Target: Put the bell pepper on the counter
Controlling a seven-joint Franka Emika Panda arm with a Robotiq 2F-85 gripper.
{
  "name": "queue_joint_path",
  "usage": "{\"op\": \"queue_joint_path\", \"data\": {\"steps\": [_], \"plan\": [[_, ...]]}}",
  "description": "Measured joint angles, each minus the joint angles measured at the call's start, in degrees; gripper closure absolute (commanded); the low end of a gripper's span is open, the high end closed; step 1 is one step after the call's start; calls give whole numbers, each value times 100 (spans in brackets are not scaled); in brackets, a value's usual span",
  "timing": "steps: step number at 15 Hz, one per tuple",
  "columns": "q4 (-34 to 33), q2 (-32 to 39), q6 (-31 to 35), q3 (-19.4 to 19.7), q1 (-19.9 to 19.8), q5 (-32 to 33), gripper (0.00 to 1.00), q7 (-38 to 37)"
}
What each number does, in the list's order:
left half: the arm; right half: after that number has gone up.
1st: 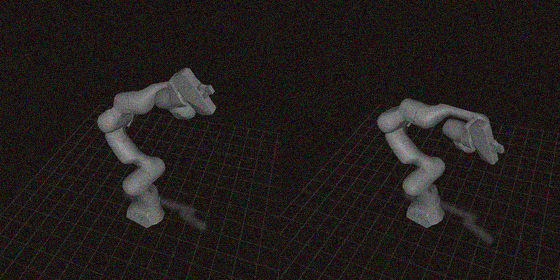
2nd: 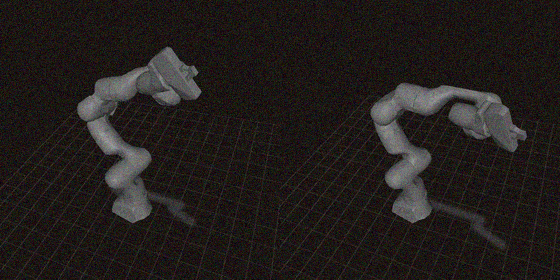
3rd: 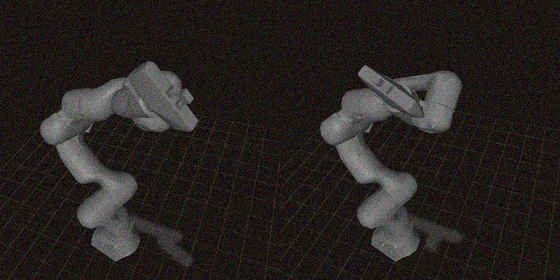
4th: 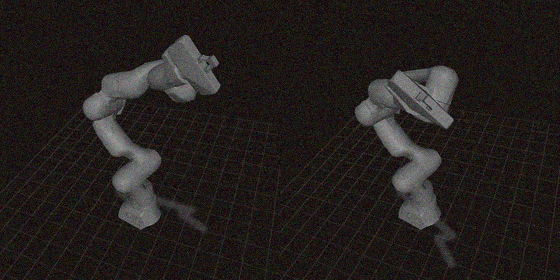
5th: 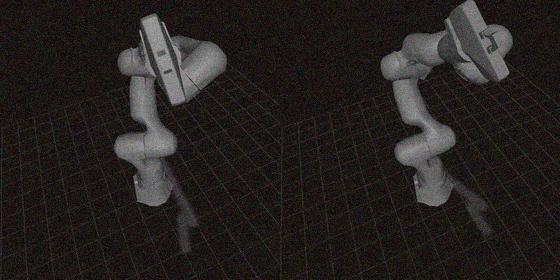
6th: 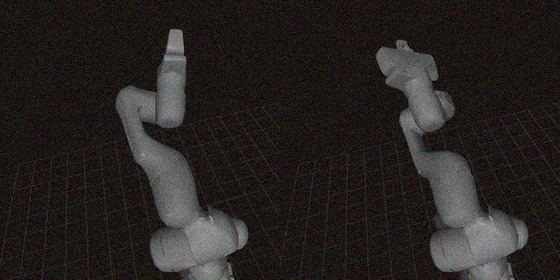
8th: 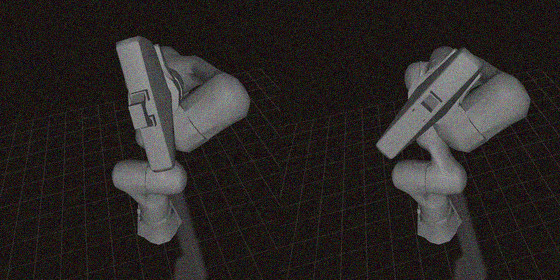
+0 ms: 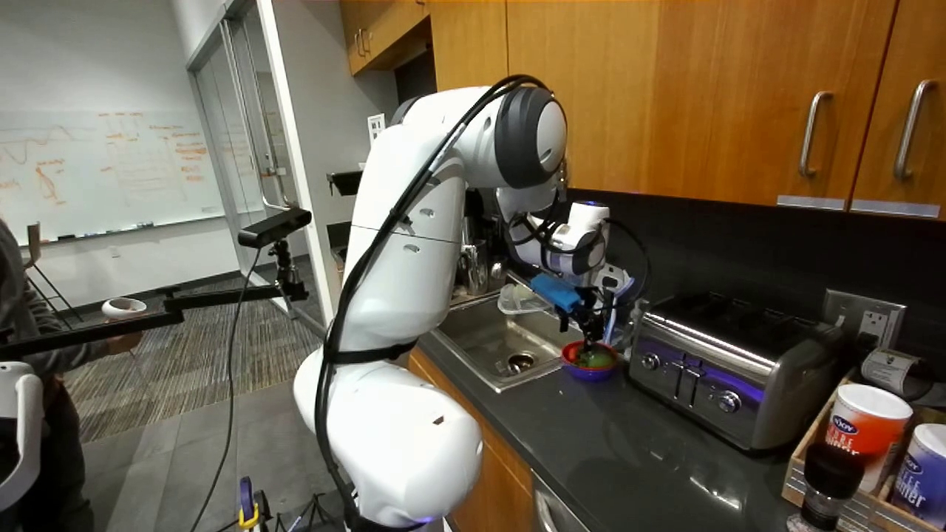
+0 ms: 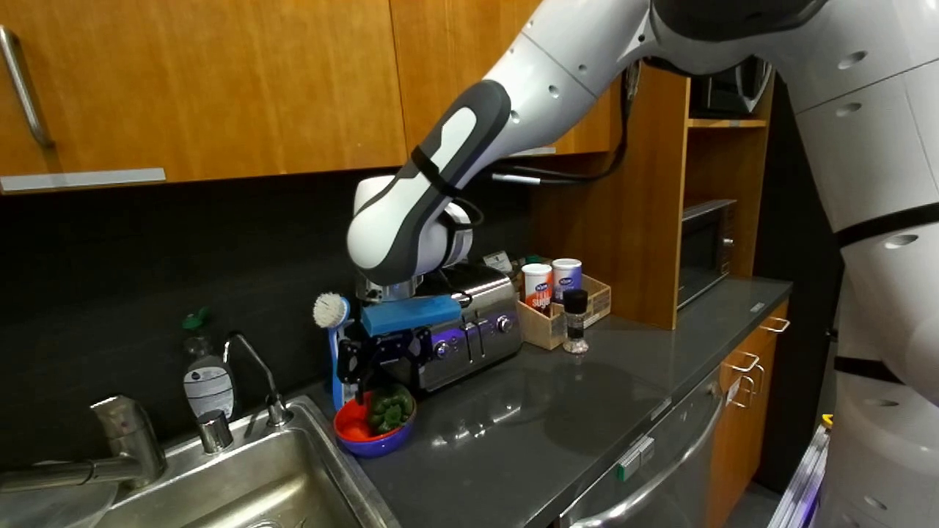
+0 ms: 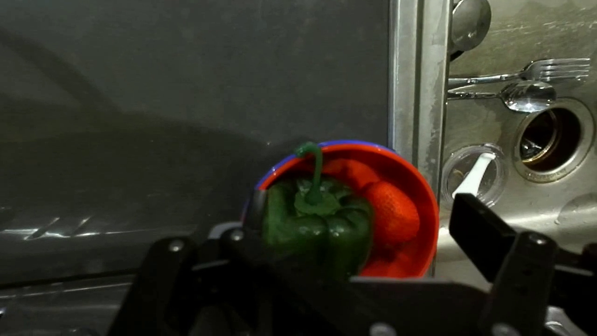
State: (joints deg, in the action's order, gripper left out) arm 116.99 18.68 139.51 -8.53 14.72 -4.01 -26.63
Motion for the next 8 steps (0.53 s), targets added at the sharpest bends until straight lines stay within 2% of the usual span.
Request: {"op": "queue_joint_path", "data": {"steps": [8], "plan": [[14, 113, 293, 249, 152, 508, 0, -343]]}}
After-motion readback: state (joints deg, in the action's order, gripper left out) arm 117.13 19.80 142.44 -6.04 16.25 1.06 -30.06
